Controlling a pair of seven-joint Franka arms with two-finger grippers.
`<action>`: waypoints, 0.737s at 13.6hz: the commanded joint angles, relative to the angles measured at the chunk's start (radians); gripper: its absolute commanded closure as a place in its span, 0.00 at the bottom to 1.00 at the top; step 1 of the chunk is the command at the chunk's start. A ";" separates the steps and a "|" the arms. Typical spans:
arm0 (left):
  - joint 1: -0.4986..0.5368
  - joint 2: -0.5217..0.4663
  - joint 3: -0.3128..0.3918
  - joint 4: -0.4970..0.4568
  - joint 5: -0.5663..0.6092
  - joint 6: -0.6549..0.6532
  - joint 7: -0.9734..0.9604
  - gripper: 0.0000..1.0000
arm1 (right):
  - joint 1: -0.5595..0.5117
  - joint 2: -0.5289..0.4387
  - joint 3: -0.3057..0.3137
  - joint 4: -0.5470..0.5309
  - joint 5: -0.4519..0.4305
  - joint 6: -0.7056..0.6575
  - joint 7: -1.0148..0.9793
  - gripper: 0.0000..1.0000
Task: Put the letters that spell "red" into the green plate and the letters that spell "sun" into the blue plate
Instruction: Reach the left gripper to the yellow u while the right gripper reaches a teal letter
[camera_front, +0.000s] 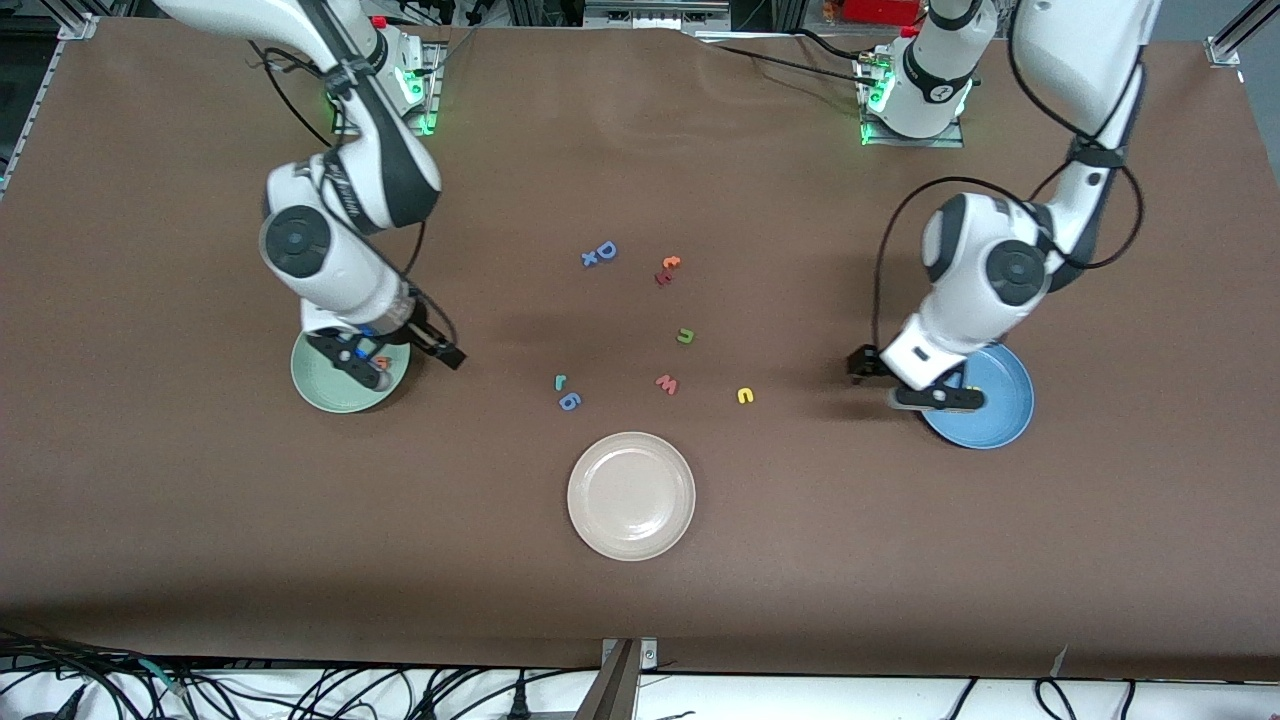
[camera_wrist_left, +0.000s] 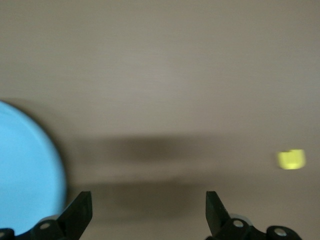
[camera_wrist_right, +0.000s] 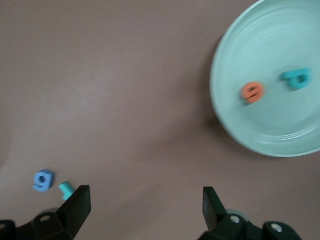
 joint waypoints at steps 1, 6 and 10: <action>-0.054 0.072 -0.012 0.116 -0.026 -0.017 -0.085 0.00 | 0.063 0.127 -0.010 0.071 -0.009 0.105 0.064 0.01; -0.116 0.193 -0.014 0.291 -0.029 -0.081 -0.119 0.00 | 0.138 0.255 -0.014 0.132 -0.092 0.216 0.138 0.01; -0.117 0.224 -0.013 0.365 -0.050 -0.198 -0.131 0.00 | 0.178 0.310 -0.016 0.175 -0.165 0.227 0.256 0.01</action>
